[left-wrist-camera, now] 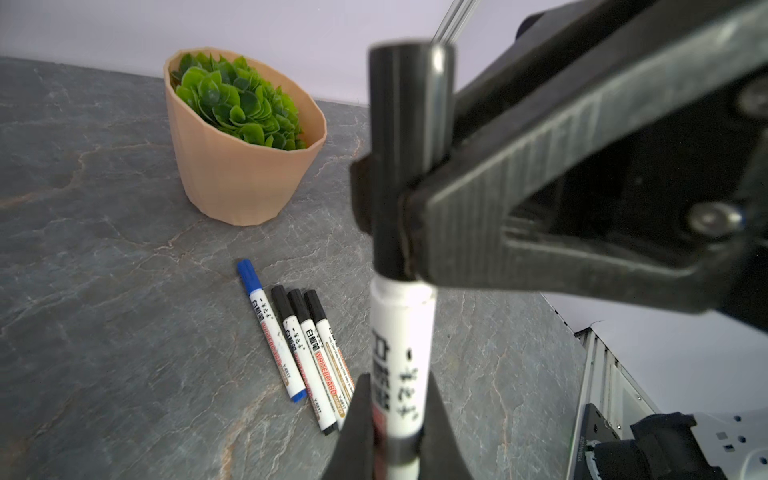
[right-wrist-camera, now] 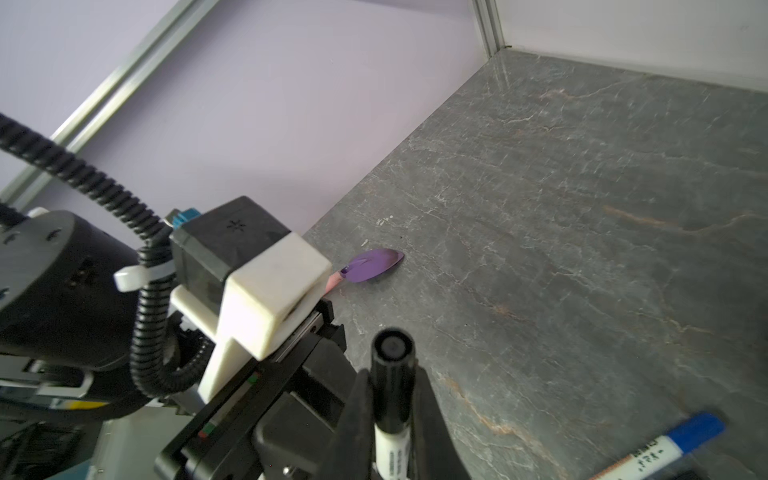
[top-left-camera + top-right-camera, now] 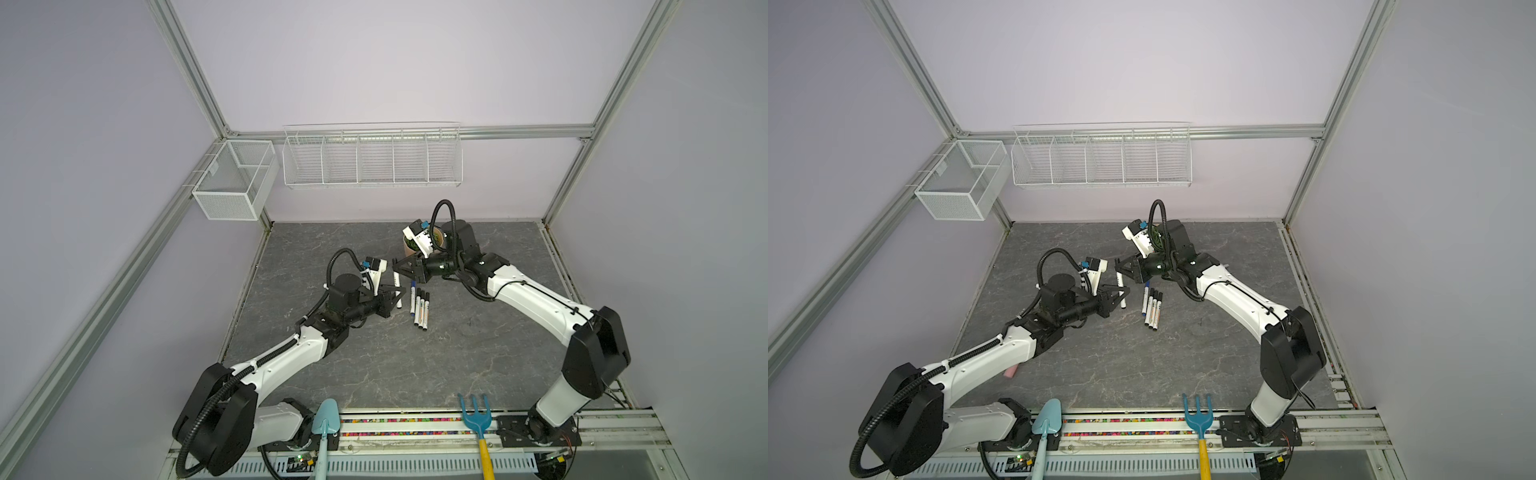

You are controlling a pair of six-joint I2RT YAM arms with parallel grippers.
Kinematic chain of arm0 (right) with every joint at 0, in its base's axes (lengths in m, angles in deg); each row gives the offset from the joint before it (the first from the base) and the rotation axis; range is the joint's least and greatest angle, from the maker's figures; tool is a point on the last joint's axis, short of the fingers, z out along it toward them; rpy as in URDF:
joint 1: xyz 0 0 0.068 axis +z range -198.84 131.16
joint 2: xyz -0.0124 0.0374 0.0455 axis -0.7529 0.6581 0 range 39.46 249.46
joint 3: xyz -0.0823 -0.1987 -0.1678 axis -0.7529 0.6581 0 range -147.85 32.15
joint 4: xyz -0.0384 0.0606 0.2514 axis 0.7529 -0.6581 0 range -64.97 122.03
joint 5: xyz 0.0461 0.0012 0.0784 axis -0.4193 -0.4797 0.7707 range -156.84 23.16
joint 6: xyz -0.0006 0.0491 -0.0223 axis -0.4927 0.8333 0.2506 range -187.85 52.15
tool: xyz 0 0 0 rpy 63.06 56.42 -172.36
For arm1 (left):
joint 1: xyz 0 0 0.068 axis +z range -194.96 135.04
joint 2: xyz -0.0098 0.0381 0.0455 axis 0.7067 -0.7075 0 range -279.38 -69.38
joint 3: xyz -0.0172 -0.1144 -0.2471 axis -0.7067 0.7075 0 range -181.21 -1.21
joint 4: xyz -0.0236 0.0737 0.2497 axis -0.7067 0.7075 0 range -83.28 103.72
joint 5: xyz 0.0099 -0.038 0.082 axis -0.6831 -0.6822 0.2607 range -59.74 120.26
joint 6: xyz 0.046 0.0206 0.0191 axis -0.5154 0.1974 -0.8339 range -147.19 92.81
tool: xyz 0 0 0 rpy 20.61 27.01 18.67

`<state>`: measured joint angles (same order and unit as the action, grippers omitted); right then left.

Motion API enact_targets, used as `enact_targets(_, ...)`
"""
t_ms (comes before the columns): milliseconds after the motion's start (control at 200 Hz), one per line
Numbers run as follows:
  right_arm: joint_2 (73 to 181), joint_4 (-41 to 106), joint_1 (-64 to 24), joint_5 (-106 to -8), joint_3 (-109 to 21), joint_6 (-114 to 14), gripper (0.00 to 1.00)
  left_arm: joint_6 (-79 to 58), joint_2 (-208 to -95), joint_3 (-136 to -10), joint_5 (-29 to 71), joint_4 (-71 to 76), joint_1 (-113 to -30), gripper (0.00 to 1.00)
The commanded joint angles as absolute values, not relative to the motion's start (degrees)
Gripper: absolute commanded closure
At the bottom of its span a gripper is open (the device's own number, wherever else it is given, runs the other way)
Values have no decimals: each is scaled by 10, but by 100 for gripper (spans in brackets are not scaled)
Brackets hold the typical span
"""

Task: Insert the pens into the pen caps
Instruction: 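Press the black cap down onto the marker tip with the right gripper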

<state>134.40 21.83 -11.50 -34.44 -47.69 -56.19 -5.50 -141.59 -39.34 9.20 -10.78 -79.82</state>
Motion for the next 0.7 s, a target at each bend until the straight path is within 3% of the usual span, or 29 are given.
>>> enact_targets(0,1319,53,-56,-316,-459,-651,90,-80,-1414,-425,235,-213,-780,100)
enact_targets(370,1281,67,-46,-378,-421,-660,88,-160,-1376,-353,386,-315,-813,100)
enact_targets(695,1283,65,-46,-373,-453,-660,86,-224,-1368,-344,364,-264,-833,100)
